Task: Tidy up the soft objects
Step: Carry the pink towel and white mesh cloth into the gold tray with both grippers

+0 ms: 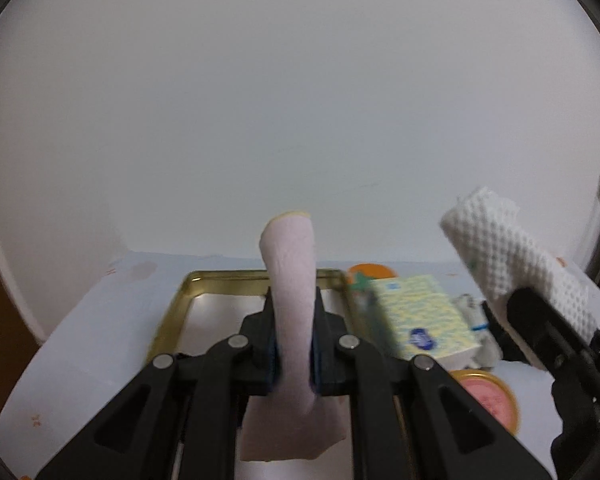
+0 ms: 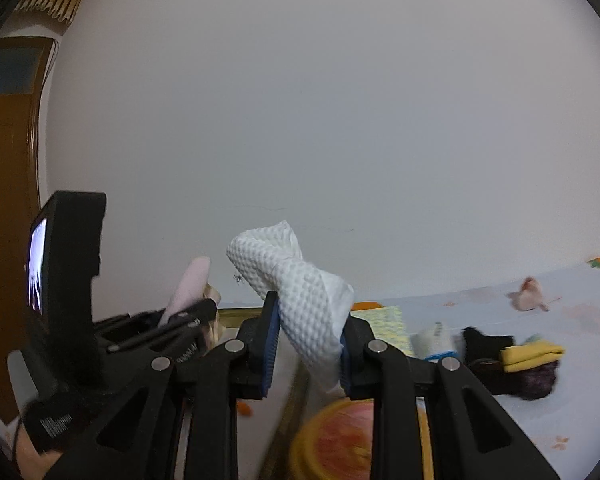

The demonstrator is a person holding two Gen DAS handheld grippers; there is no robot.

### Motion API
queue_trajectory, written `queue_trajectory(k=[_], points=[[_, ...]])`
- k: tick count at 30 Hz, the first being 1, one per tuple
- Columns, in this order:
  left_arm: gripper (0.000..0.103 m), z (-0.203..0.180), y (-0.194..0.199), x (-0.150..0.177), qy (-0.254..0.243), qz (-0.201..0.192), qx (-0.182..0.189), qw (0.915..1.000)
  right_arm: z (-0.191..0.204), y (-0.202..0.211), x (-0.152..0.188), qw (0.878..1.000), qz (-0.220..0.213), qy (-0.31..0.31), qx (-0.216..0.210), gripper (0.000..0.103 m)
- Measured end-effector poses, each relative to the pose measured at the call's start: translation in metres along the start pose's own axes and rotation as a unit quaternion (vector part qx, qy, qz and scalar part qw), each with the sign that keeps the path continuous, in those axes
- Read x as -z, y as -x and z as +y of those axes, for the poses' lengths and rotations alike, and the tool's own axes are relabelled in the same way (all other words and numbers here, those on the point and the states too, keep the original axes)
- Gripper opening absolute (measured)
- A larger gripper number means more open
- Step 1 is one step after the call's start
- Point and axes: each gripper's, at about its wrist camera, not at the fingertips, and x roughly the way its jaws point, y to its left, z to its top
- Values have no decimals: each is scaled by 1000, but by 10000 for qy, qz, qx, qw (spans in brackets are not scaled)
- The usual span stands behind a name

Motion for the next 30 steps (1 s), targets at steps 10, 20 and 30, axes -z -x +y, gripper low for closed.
queue_trajectory(k=[10,20,30], points=[[11,32,-31,3,360,545,-410,9970,13,-59,3,9987,446,-264,-24,28],[11,36,-52,11,138,920,-745,9929,-4,-104,6,9957,863,-324,100,28],[11,49,-66,17,101,1175,-966,9883,-9,-140,23,9888,1374,-580,-94,28]])
